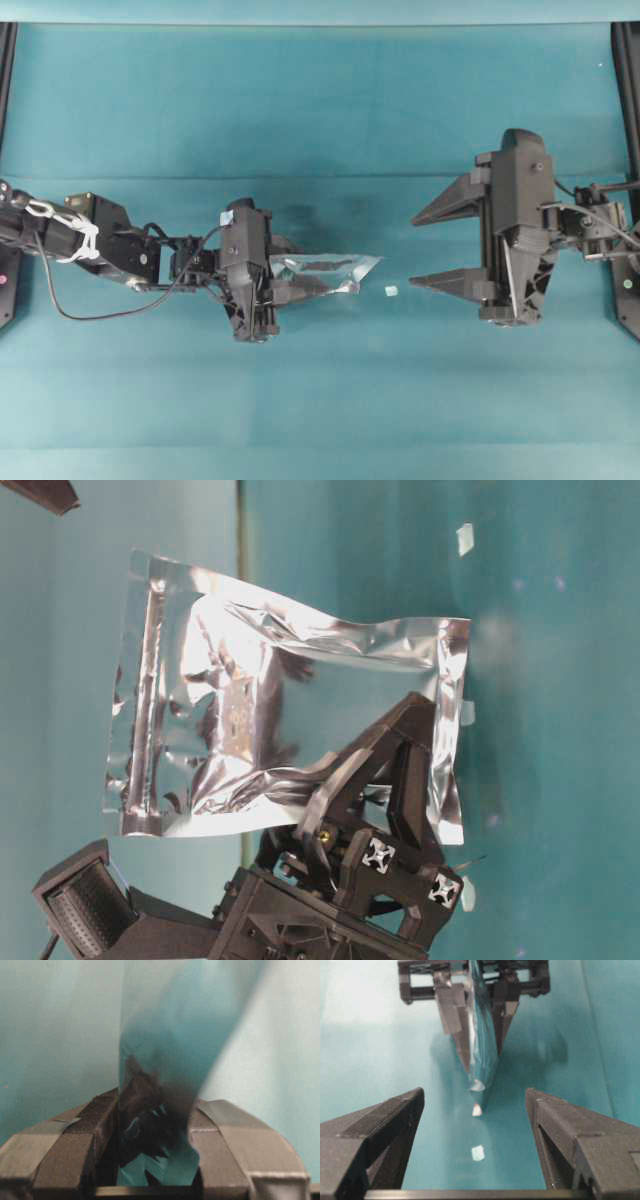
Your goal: Hand over the silver zip bag and make it stand upright.
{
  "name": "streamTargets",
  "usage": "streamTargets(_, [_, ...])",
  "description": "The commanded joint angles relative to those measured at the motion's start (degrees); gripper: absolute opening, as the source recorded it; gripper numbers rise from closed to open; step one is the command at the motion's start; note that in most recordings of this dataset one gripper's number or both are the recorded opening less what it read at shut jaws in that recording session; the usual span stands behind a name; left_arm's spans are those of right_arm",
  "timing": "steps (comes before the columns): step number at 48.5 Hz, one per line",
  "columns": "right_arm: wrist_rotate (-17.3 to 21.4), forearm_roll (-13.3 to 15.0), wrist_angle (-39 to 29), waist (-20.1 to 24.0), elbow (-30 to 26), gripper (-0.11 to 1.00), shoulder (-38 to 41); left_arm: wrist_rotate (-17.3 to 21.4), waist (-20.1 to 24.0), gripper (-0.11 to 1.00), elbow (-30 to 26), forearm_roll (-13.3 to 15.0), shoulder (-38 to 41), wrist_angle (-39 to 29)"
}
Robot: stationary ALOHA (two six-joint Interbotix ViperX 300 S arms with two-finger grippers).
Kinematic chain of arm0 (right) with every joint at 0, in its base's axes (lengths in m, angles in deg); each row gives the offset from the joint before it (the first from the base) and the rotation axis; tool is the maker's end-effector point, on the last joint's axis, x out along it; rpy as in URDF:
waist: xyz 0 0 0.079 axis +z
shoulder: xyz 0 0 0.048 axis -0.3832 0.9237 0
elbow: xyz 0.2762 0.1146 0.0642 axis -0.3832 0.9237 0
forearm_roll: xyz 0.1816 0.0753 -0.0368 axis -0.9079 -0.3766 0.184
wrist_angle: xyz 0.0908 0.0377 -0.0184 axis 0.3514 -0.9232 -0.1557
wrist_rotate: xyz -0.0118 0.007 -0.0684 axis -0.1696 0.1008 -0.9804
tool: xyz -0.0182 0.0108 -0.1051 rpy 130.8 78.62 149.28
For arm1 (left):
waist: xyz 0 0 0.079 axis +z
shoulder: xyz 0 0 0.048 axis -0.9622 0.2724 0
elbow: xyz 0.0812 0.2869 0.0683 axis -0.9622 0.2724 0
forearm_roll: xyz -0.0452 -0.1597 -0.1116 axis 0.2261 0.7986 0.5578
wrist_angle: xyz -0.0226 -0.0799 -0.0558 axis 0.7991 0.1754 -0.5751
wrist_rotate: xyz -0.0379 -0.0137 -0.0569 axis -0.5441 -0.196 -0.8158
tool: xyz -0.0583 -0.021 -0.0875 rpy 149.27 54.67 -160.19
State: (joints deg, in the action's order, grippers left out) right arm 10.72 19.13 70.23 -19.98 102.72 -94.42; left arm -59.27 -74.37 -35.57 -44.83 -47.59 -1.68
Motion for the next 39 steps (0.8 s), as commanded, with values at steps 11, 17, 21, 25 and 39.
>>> streamTargets(11, [0.7, -0.2, 0.7, 0.0, 0.0, 0.91, -0.7, 0.1, -0.1, 0.30, -1.1, -0.3, -0.3, 0.1])
streamTargets(17, [0.7, -0.3, 0.6, 0.0, 0.0, 0.91, -0.7, 0.1, -0.1, 0.30, -1.1, -0.2, -0.3, 0.1])
streamTargets(21, [0.7, -0.3, 0.5, 0.0, -0.1, 0.91, -0.7, 0.1, -0.1, 0.30, -1.1, -0.2, -0.3, 0.1])
streamTargets(25, [0.7, -0.3, 0.4, 0.0, 0.0, 0.91, -0.7, 0.1, -0.1, 0.30, -1.1, -0.2, -0.3, 0.0])
streamTargets(39, [0.7, -0.3, 0.4, 0.0, 0.2, 0.91, -0.7, 0.1, -0.1, 0.30, -1.1, -0.3, -0.3, 0.1])
